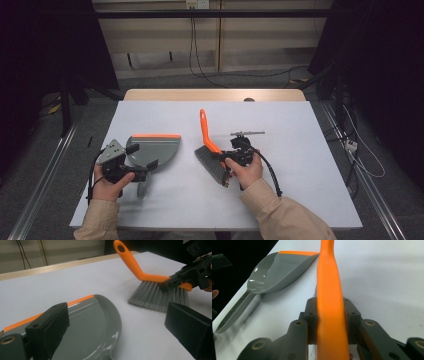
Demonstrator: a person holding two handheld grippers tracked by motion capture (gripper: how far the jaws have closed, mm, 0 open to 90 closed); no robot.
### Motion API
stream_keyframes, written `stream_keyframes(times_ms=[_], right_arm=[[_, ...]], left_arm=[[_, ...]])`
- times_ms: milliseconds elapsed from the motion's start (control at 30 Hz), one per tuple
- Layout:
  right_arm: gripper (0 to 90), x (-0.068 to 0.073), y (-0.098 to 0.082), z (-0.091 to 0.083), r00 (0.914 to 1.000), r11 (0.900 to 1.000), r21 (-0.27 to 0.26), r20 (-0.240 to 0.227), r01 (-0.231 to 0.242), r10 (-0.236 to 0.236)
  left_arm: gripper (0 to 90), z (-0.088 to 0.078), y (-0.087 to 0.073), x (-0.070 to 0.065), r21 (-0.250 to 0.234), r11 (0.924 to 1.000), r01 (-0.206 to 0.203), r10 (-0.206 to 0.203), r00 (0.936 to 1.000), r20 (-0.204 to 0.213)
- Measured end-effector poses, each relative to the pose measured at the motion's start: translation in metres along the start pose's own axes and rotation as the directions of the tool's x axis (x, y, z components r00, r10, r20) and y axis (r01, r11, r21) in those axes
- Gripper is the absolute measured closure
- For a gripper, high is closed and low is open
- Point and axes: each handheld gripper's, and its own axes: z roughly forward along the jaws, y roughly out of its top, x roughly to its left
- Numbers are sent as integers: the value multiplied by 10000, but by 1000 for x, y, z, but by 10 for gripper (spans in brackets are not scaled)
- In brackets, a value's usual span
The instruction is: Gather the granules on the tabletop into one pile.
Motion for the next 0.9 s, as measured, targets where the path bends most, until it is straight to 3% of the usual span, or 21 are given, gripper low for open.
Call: stream_keyframes(times_ms=[133,333,467,567,700,767,833,867,900], right_arm=[[712,1,-1,-1,9997,9999,-119,-245,-34,31],[712,8,7,-4,9952,9990,-434,-972,-144,101],[712,12,21,-14,9913,9943,-1018,-1237,323,-448],[712,11,32,-22,9880,9856,-1382,-1054,975,-1125],[712,4,41,-25,9680,9594,-1515,-452,2377,-2470],[712,-2,43,-23,9486,9413,-1311,-178,3110,-3159],[712,-8,44,-19,9179,9118,-1132,38,3946,-3968],[712,-11,44,-16,9078,9027,-1022,76,4179,-4193],[712,-14,44,-14,9039,8998,-930,61,4264,-4277]], left_arm=[[56,1,0,0,18,10000,41,-41,10000,-12],[56,2,0,0,37,10000,-8,8,10000,5],[56,1,0,0,5,10000,22,-22,10000,7],[56,1,0,0,-1,10000,40,-40,10000,4],[56,1,0,0,7,10000,38,-38,10000,16],[56,1,0,1,10,10000,39,-39,10000,10],[56,1,0,1,9,10000,42,-42,10000,18],[56,1,0,1,17,10000,40,-40,10000,16],[56,1,0,1,32,10000,36,-36,10000,5]])
